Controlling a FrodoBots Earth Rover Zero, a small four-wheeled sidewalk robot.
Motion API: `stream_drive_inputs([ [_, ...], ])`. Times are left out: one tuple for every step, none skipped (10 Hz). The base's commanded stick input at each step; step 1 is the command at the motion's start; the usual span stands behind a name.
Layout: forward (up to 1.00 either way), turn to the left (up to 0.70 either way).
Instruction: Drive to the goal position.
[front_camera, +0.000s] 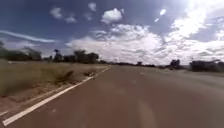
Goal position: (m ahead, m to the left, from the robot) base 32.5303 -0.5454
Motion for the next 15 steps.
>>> stream_drive_inputs([
  [1.0,-0.4],
  [1.0,-0.4],
  [1.0,-0.4],
  [1.0,0.0],
  [1.0,0.0],
  [1.0,0.0],
  [1.0,0.0],
  [1.0,0.0],
  [1.0,0.0],
  [1.0,0.0],
  [1.0,0.0],
  [1.0,0.0],
  [1.0,0.0],
  [1.0,0.0],
  [1.0,0.0],
])
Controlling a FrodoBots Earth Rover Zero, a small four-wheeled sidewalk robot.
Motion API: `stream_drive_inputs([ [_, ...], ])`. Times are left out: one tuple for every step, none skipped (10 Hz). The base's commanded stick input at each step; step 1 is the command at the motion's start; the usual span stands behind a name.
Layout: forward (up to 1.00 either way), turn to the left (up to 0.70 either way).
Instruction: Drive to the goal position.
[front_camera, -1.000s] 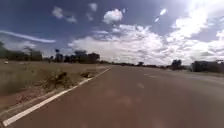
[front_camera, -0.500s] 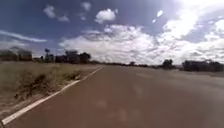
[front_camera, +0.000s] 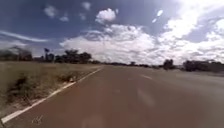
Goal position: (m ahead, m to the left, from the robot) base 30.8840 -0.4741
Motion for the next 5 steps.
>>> stream_drive_inputs([
  [1.0,0.0],
  [1.0,0.0],
  [1.0,0.0],
  [1.0,0.0],
  [1.0,0.0],
])
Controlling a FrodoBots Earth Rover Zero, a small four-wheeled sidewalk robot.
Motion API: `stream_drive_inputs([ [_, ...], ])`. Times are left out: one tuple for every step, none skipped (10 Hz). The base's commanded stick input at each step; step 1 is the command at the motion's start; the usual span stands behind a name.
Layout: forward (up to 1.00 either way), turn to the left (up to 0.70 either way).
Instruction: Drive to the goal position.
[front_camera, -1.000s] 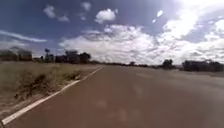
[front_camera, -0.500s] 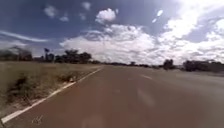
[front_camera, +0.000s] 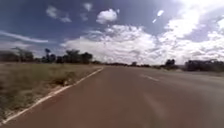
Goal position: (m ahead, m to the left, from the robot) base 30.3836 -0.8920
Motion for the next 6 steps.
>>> stream_drive_inputs([
  [1.0,0.0],
  [1.0,0.0],
  [1.0,0.0],
  [1.0,0.0],
  [1.0,0.0],
  [1.0,0.0],
])
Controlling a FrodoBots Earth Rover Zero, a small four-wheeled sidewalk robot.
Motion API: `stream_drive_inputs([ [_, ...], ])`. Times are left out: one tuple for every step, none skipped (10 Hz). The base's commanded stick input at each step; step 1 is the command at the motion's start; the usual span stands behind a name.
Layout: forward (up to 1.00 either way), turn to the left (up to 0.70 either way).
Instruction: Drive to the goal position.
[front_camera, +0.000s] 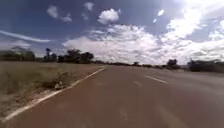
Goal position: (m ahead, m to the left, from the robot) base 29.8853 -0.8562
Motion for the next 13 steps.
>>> stream_drive_inputs([
  [1.0,0.0],
  [1.0,0.0],
  [1.0,0.0],
  [1.0,0.0],
  [1.0,0.0],
  [1.0,0.0],
  [1.0,0.0],
  [1.0,0.0],
  [1.0,0.0],
  [1.0,0.0],
  [1.0,0.0],
  [1.0,0.0],
  [1.0,0.0],
])
